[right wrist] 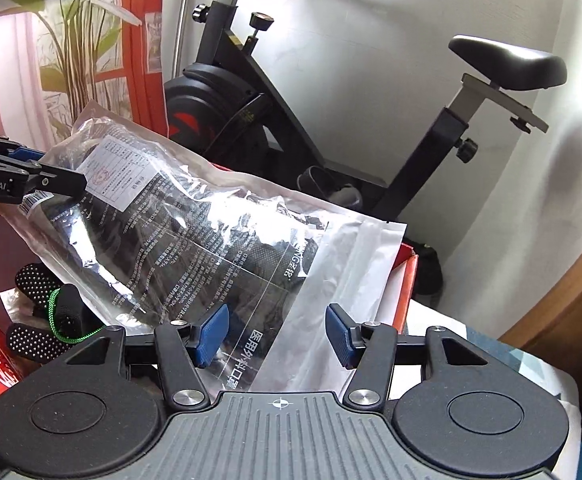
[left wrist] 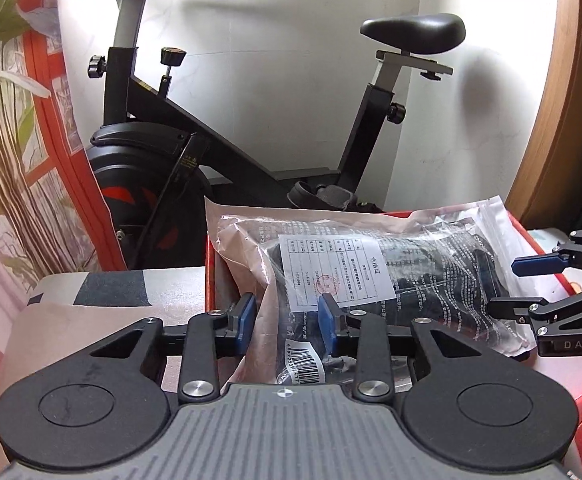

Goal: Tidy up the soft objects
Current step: 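Lower the package into the box and open both grippers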

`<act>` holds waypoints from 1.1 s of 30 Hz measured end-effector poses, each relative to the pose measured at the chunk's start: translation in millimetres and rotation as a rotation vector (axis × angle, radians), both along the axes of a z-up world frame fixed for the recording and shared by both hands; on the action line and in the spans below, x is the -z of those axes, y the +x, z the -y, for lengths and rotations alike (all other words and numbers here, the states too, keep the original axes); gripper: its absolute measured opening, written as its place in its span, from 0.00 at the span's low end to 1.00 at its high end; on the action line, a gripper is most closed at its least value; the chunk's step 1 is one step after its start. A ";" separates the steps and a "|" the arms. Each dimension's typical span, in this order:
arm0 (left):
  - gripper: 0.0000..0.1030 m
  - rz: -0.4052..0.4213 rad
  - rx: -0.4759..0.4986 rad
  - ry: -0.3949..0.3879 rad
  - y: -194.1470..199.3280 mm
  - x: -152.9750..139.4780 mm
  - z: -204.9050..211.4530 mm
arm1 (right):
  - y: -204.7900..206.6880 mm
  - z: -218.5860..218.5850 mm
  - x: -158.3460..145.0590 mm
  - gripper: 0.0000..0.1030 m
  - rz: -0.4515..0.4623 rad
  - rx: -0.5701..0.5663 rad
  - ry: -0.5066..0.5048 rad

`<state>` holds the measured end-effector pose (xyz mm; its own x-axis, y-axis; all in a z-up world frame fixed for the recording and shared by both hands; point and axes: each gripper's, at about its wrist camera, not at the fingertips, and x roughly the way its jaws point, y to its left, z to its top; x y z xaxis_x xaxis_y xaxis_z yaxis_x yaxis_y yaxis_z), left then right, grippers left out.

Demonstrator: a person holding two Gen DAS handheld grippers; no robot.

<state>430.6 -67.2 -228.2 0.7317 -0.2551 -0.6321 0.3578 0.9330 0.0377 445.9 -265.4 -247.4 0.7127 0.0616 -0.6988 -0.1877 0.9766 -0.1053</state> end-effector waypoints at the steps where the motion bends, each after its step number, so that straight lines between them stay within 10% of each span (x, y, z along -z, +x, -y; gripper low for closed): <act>1: 0.35 -0.006 0.003 0.009 0.4 1.4 0.7 | 0.4 -1.8 1.6 0.49 -0.010 0.002 0.001; 15: 0.58 -0.028 0.028 -0.011 -26.4 -9.5 -6.2 | -15.4 2.6 -4.8 0.61 -0.069 0.079 0.122; 24: 0.94 0.012 0.030 -0.055 -68.3 -38.6 -19.2 | -59.0 -7.3 -35.1 1.00 -0.015 0.132 0.226; 33: 1.00 0.054 -0.018 -0.114 -116.8 -59.8 -41.4 | -117.7 -21.2 -66.5 1.00 0.078 0.134 0.295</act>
